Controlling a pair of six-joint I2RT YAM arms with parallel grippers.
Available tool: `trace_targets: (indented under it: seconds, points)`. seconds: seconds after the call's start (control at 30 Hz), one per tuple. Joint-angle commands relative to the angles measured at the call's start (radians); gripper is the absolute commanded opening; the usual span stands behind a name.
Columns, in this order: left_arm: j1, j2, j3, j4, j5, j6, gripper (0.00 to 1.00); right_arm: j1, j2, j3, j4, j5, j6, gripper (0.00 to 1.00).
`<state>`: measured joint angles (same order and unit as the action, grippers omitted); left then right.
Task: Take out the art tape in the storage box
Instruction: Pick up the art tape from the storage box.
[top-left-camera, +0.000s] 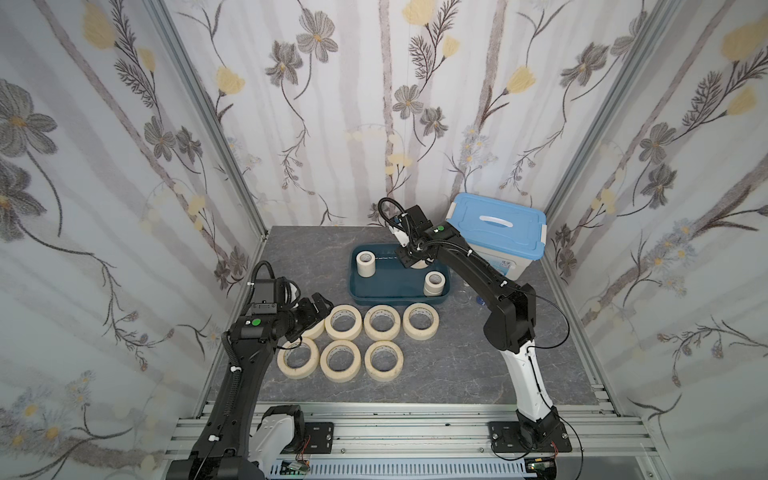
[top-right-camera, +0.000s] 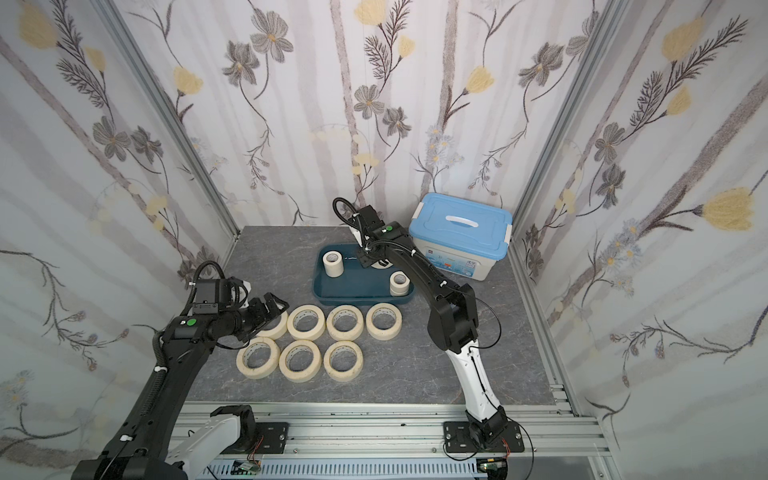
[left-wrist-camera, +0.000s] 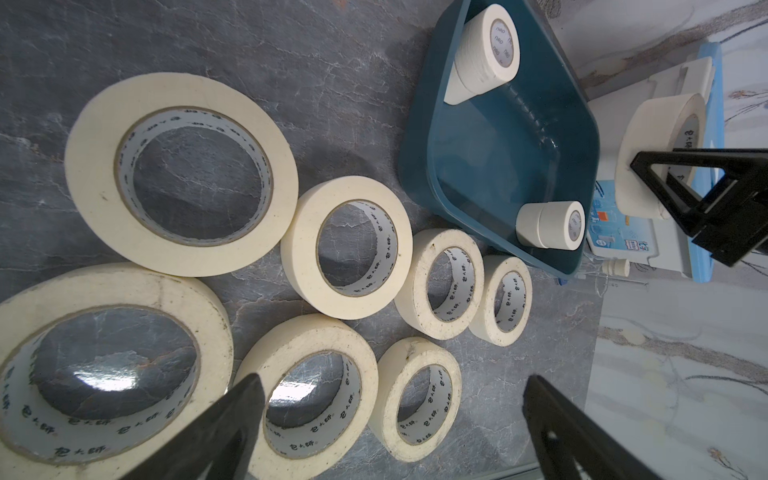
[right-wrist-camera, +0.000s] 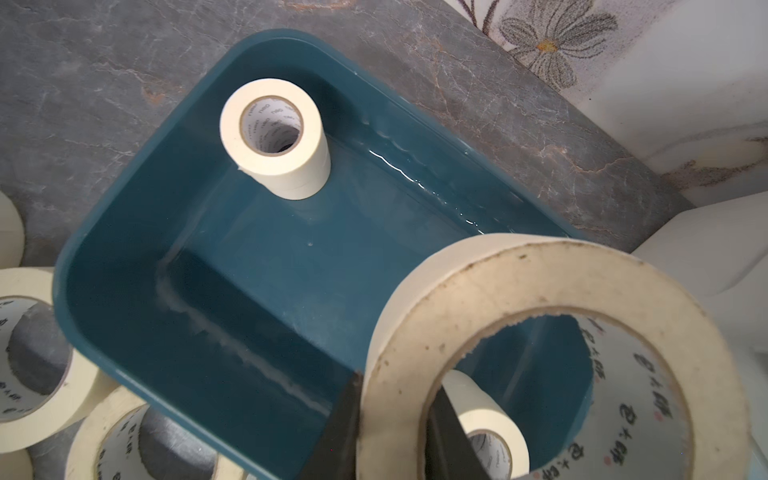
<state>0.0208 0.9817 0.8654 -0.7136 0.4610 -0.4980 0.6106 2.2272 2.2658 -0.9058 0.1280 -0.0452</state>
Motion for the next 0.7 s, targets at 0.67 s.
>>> trace_targets:
  seconds: [0.67]
  points:
    - [-0.063, 0.028, -0.016, 0.044, 0.018, -0.043, 1.0, 0.173, -0.58, -0.714, 0.049, 0.024, 0.218, 0.16]
